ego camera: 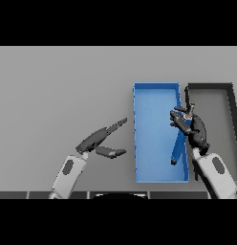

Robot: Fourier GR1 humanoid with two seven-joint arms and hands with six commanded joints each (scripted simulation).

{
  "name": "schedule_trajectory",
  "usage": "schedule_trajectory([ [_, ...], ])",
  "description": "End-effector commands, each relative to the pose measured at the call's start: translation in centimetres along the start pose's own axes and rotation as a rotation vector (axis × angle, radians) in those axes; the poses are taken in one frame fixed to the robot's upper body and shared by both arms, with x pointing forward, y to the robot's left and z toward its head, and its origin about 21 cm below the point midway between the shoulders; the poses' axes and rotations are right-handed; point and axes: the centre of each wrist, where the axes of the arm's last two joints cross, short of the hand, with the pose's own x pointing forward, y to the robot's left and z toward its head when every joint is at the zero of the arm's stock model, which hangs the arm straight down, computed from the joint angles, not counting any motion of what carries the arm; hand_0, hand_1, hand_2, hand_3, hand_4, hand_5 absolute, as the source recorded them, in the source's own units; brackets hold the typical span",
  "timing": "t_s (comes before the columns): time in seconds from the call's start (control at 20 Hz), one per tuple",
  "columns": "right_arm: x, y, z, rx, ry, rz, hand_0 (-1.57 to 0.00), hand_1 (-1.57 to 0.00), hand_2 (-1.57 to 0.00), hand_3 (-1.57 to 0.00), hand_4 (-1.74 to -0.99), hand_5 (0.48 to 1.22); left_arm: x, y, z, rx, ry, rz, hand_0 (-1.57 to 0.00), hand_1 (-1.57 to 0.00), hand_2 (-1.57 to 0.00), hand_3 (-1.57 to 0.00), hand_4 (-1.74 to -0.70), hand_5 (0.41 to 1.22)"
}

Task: Pick up the blue pipe and place it into the blue bin.

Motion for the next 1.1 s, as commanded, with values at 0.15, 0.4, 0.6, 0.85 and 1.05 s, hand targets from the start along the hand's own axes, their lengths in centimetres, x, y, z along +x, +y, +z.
schedule_trajectory([
  [0.15, -0.7, 0.6, -0.4, -0.022, 0.143, -0.044, -1.57, -1.57, -1.52, -0.45, -1.626, 1.161, 0.2, 0.1, -0.2, 0.0, 0.001, -0.001, 0.0, 0.0, 0.0, 0.0, -0.92, 0.491],
  [0.4, -0.7, 0.3, -0.7, -0.048, 0.198, -0.01, -0.55, -0.52, -0.5, -0.15, -1.339, 1.108, 0.2, 0.0, -0.3, 0.0, 0.005, 0.002, 0.0, 0.0, 0.0, 0.0, -0.93, 0.494],
  [0.6, -0.4, 0.5, -0.7, -0.001, 0.206, 0.282, -0.23, -0.21, -0.21, -0.06, -1.233, 0.913, 0.0, -0.2, -0.2, 0.01, 0.017, 0.007, 0.0, 0.0, 0.0, 0.0, -0.93, 0.496],
  [0.85, -0.5, 0.8, -0.8, 0.038, 0.269, 0.413, -0.07, -0.07, -0.07, -0.02, -1.161, 0.771, 0.0, -0.1, -0.2, 0.002, 0.004, 0.007, 0.0, 0.0, 0.0, 0.0, -0.93, 0.496],
  [1.05, -0.7, 1.0, -0.6, 0.059, 0.274, 0.449, -0.03, -0.03, -0.03, -0.01, -1.099, 0.725, 0.0, -0.4, -0.1, 0.003, 0.006, 0.009, 0.0, 0.0, 0.0, 0.0, -0.93, 0.497],
])
